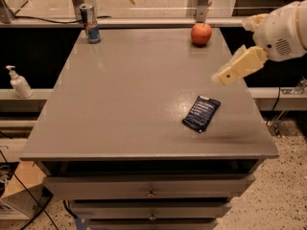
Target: Move apple near redbull can
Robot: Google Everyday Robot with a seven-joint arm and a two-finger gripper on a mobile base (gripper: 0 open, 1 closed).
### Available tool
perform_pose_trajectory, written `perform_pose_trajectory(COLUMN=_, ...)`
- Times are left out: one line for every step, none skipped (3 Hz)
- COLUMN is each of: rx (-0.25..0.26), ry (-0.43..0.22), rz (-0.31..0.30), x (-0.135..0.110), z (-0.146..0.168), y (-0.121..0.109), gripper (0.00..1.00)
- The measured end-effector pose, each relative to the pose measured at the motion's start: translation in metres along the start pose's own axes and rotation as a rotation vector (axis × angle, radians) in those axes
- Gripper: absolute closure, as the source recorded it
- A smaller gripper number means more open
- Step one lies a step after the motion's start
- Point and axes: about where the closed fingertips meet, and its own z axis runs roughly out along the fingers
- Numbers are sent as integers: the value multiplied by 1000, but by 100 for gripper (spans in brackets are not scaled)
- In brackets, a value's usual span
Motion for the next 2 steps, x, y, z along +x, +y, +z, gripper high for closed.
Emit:
perform_pose_trajectory(rx=56, ry=-122, rz=74, x=-6, z=22, y=-40, gripper=0)
perform_pose_trajectory(rx=68, ry=-190, rz=144, x=-1, z=43, y=-72, gripper=0)
